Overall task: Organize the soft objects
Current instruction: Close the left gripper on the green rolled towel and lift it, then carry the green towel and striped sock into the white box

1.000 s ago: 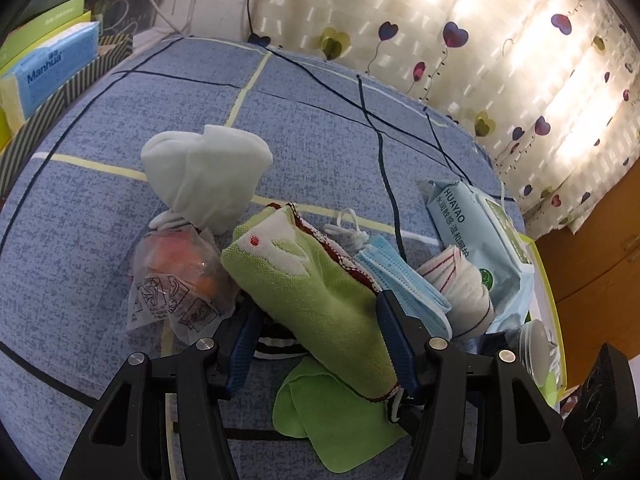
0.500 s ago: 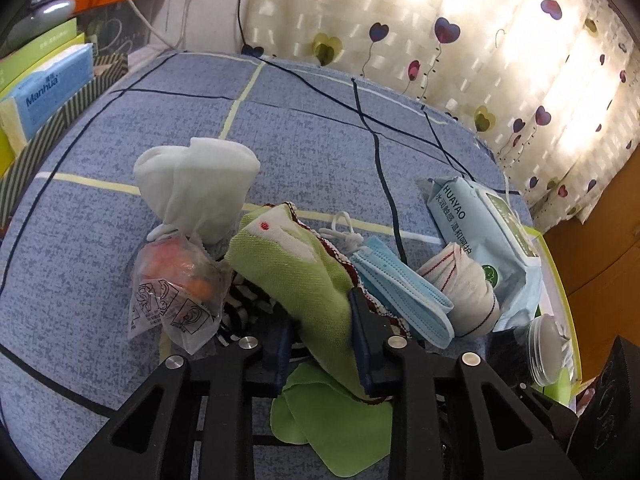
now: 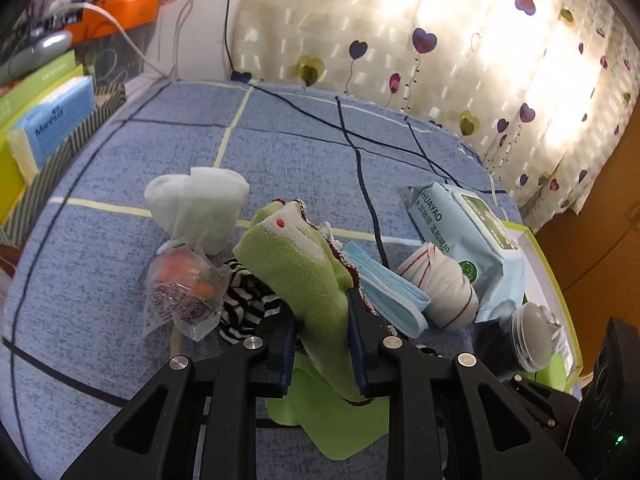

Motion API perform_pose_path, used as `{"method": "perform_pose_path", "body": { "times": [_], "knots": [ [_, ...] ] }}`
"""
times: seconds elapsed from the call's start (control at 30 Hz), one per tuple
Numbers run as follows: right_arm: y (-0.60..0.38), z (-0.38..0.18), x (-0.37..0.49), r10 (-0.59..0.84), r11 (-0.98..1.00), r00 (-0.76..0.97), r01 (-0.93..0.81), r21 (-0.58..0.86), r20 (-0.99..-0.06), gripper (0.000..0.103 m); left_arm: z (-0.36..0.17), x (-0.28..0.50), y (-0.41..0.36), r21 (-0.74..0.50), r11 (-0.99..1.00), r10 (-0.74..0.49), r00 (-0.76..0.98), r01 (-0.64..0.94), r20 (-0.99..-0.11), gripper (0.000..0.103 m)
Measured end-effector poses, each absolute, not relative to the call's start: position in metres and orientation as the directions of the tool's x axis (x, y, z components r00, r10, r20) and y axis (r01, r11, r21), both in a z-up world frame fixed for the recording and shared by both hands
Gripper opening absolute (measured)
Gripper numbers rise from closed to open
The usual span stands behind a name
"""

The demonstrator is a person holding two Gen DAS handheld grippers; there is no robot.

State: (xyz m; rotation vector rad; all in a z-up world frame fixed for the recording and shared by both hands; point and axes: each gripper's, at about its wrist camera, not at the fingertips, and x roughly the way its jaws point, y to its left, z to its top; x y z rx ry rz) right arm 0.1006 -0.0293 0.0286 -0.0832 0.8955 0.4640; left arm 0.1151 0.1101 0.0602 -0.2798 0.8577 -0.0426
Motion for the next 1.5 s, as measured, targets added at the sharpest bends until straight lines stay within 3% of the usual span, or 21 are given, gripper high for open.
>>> {"method": "perform_pose_path", "body": {
  "times": [0.97, 1.5],
  "knots": [
    [-0.054, 0.06, 0.07, 0.364, 0.91, 0.604, -0.392, 0.133, -0.709, 0.021, 0.098, 0.065, 0.087, -0.172, 0.985, -0.139, 0.721, 0.029, -0.679, 0.021],
    [-0.092, 0.095, 0.052, 0.316, 0.938, 0.688, -0.331, 0.105, -0.653, 0.021, 0.126, 0.057, 0.048, -0.183, 0.968, -0.252, 0.724, 0.175, -0.642, 0.021]
  ]
}}
